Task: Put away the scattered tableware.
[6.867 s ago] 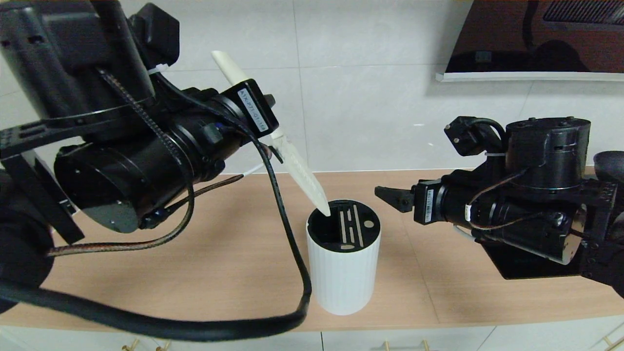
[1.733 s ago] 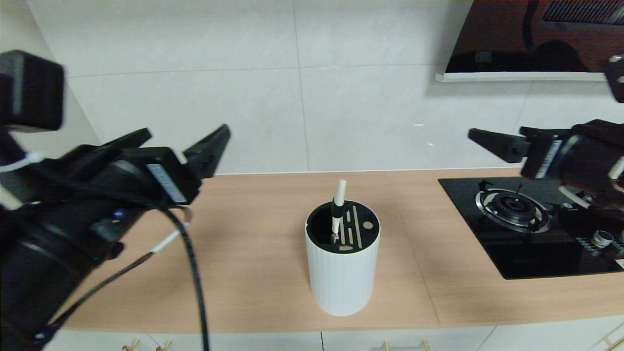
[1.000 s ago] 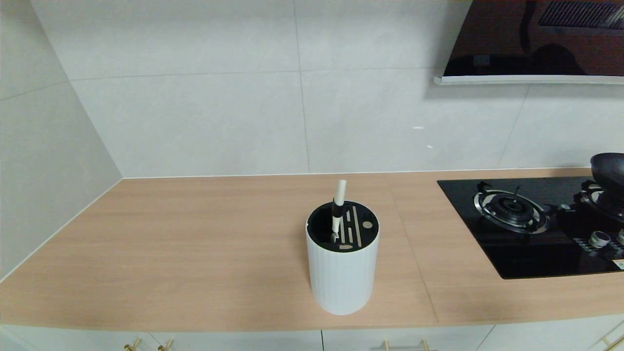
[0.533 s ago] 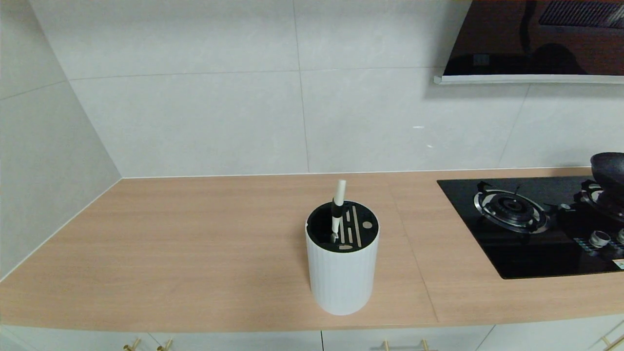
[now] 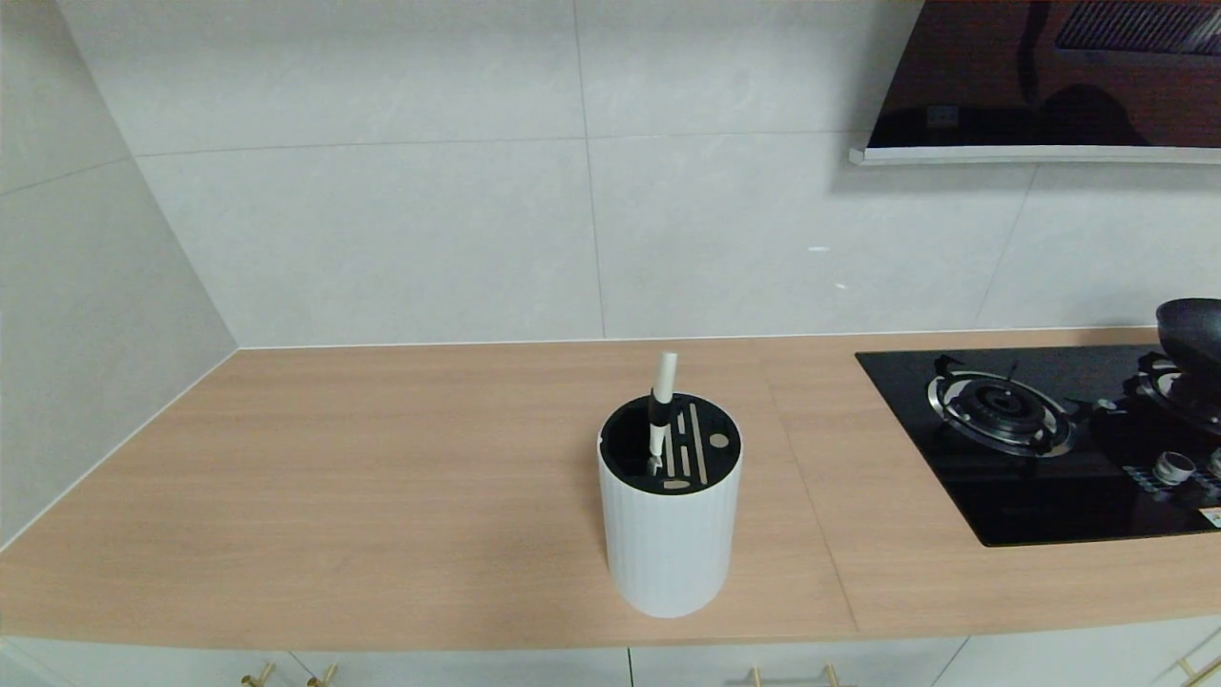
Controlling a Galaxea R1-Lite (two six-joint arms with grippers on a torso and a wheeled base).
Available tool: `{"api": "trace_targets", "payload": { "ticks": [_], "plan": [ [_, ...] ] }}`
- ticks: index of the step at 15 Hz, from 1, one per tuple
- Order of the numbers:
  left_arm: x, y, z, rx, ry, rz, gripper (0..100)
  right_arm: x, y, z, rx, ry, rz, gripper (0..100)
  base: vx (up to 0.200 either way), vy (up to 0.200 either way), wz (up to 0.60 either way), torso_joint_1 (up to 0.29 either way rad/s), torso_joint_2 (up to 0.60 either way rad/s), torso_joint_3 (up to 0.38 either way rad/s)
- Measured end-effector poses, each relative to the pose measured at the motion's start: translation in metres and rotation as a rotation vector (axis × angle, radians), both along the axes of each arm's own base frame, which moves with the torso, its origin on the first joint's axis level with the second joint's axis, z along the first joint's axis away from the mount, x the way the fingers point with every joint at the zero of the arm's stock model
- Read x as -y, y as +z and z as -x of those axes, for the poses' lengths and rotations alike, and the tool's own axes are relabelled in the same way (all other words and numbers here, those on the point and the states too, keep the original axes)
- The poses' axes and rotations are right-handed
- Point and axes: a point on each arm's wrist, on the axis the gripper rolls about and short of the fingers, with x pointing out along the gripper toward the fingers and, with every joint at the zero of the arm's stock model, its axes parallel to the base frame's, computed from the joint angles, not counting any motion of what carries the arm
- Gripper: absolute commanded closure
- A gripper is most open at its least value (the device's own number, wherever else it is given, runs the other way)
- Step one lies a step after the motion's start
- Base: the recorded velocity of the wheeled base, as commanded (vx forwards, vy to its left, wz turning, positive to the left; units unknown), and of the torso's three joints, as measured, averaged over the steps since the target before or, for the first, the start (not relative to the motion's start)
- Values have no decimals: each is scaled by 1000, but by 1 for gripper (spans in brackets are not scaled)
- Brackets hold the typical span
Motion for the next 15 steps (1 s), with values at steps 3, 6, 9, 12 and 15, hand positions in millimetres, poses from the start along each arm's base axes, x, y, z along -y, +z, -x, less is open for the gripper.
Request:
{"api": "trace_targets", "payload": {
  "ticks": [3,6,9,12,15],
  "plan": [
    [0,-1,0,-3,-7,21,0,0,-5,-1,-39,8,1,0,0,0,0,0,0,0],
    [0,-1,0,-3,-7,23,0,0,-5,-1,-41,-13,58,0,0,0,0,0,0,0],
    [0,-1,0,-3,-8,23,0,2,-11,-1,-96,-103,77,0,0,0,0,0,0,0],
    [0,-1,0,-3,-8,23,0,2,-10,-1,-91,-99,68,0,0,0,0,0,0,0],
    [0,-1,0,-3,-7,23,0,2,-10,-1,-92,-95,66,0,0,0,0,0,0,0]
  ]
}}
